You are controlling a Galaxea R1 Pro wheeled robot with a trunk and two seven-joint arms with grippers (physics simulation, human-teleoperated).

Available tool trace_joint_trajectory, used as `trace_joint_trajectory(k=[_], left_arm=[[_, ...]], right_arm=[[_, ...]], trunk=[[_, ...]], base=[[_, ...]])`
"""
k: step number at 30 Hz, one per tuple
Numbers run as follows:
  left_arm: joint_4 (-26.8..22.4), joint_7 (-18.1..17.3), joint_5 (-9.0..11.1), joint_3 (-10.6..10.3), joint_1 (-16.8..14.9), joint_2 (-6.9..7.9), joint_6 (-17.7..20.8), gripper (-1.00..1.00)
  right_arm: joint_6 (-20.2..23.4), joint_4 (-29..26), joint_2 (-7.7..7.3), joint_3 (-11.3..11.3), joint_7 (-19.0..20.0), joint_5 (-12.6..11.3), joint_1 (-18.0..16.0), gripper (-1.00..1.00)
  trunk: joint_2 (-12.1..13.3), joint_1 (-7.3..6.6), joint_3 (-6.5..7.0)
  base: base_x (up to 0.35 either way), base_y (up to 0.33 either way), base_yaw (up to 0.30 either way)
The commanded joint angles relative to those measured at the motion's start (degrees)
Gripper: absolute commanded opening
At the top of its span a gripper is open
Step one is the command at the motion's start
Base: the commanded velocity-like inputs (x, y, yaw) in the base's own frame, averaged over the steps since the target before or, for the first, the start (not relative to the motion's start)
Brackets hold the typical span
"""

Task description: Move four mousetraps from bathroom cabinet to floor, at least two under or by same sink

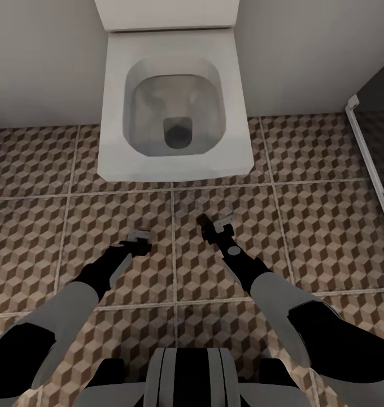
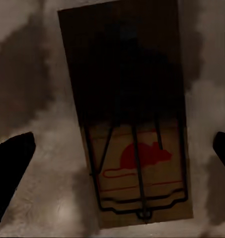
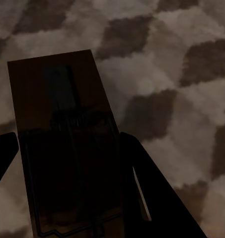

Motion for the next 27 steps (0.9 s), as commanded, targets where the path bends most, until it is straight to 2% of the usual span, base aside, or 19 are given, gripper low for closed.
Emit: trace_joint_trajectory(k=[1,27], left_arm=[[2.09,0.42,0.54,-0.51,0.01,0.04,0.45,1.0],[1.93,0.42,0.52,-0.57,0.01,-0.05,0.36,1.0]], right_arm=[[-0.1,0.09,0.01,0.17,-0.52,0.51,-0.03,-1.0],[-0.11,0.09,0.01,0.17,-0.52,0.51,-0.03,-1.0]], trunk=[[-0.01,0.0,-0.03],[-0.01,0.0,-0.03]], base=[[0.0,0.0,0.0],[0.0,0.0,0.0]])
